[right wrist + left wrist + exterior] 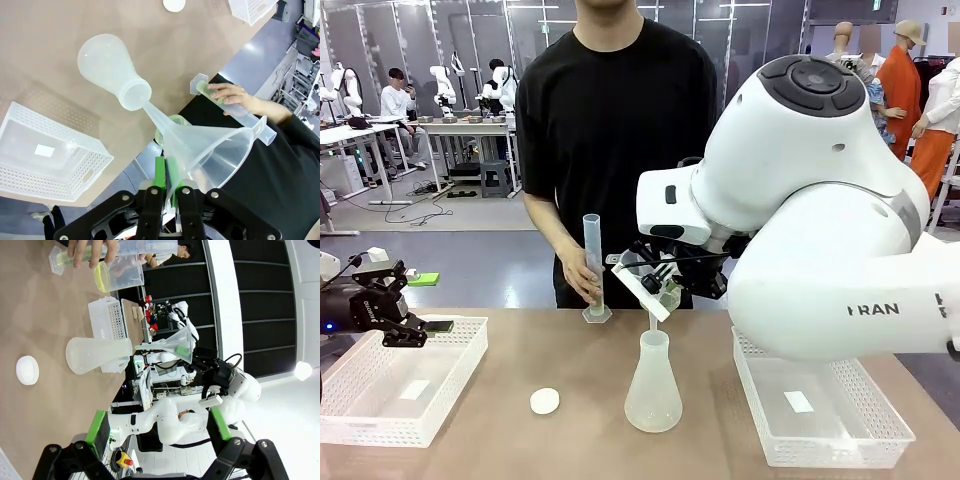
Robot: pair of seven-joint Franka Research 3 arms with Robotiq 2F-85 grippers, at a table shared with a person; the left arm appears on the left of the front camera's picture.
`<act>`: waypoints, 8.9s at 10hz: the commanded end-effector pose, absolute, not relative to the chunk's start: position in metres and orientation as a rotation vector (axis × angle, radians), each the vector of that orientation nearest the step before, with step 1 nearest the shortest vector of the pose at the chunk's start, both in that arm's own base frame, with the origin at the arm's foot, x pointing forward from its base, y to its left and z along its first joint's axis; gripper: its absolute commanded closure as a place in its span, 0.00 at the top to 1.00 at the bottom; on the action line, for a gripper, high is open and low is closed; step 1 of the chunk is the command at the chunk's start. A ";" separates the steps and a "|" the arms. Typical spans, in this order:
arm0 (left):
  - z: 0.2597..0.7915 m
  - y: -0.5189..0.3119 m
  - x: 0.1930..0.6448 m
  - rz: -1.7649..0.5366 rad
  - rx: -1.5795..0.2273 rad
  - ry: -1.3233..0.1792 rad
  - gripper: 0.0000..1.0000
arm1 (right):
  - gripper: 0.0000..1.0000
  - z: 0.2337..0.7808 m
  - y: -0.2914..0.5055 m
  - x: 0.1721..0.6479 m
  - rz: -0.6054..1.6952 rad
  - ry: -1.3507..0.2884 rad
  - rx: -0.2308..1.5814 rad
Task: Prepare the solutions needed for the experiment.
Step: Pick up the Plastic Funnel and insert it into the Big flask, then once the solution is in the Big flask , pick up the Plastic Funnel and place it back into the right Organizing basket.
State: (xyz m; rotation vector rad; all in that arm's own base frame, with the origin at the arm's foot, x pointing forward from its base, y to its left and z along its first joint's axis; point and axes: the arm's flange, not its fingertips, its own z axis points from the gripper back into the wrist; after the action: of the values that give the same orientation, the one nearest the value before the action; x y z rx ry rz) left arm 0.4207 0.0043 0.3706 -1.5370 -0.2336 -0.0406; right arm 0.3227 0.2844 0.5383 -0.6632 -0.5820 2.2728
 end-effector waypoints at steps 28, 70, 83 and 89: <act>0.371 0.005 0.421 -0.045 -1.538 -0.238 1.00 | 0.25 0.446 0.260 0.353 2.354 -0.661 -0.492; 0.371 0.005 0.421 -0.045 -1.538 -0.238 1.00 | 0.85 0.530 0.088 0.381 0.984 -0.477 0.447; 0.371 0.005 0.421 -0.045 -1.538 -0.238 1.00 | 0.85 0.467 0.031 0.419 0.435 -0.371 0.778; 0.371 0.005 0.421 -0.045 -1.538 -0.238 1.00 | 0.85 0.423 -0.009 0.433 0.059 -0.166 1.222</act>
State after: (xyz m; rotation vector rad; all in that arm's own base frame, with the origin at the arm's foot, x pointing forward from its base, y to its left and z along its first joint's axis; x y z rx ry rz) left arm 0.4207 0.0045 0.3706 -1.5369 -0.2340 -0.0404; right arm 0.4221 -0.0049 0.4174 1.1545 -0.2087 0.1345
